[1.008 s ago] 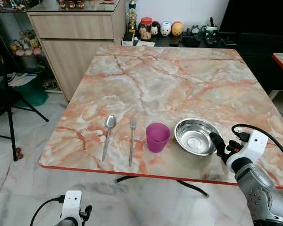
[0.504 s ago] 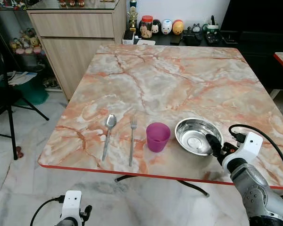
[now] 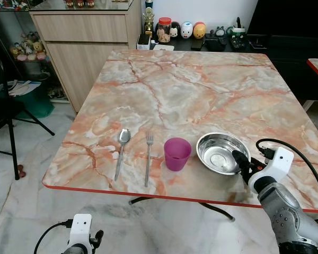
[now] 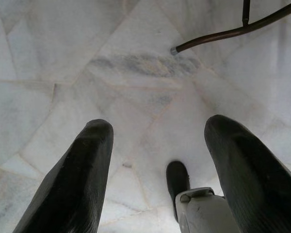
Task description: Setting the table
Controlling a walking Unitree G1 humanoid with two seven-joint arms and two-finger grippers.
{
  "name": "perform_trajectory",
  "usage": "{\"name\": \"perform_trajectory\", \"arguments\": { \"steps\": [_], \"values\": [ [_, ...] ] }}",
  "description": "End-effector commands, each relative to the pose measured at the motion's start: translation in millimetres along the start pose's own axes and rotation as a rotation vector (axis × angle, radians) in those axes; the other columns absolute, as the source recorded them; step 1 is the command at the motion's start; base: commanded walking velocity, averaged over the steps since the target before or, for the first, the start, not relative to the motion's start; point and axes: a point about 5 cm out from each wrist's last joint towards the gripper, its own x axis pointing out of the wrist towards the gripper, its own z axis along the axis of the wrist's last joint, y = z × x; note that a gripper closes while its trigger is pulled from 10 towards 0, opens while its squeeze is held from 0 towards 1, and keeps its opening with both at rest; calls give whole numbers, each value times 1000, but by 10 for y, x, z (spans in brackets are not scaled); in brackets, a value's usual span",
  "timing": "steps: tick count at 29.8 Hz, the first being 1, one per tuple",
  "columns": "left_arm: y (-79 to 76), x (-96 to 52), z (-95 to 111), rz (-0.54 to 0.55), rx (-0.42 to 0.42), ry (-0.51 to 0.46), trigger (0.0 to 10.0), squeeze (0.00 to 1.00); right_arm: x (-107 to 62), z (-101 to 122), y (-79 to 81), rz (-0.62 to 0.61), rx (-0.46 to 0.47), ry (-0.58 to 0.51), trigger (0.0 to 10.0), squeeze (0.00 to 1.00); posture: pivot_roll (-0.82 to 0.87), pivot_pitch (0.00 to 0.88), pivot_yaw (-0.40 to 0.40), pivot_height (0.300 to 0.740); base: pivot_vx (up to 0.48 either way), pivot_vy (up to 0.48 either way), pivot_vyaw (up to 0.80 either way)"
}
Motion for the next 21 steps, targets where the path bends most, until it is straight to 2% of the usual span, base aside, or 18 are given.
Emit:
{"name": "perform_trajectory", "arguments": {
  "steps": [1,10,11,12,21],
  "values": [
    [18,-13,-36,12,-6,8,10000,0,15,-16,-5,-9,5,17,10000,0,0,55,-15,740,0,0,0],
    [16,-11,-30,11,-3,5,10000,0,25,-9,-4,-9,9,14,10000,0,0,55,-15,740,0,0,0],
    [16,-11,-29,11,-3,5,10000,0,27,-6,-4,-11,11,10,2314,0,2,52,-15,740,0,0,0],
    [14,-11,-29,10,-3,4,10000,0,28,-2,-1,-8,11,7,0,0,2,52,-15,740,0,0,0],
    [13,-8,-16,8,3,0,10000,0,31,15,16,2,15,-8,0,0,6,43,-15,740,0,0,0]
  ]
}}
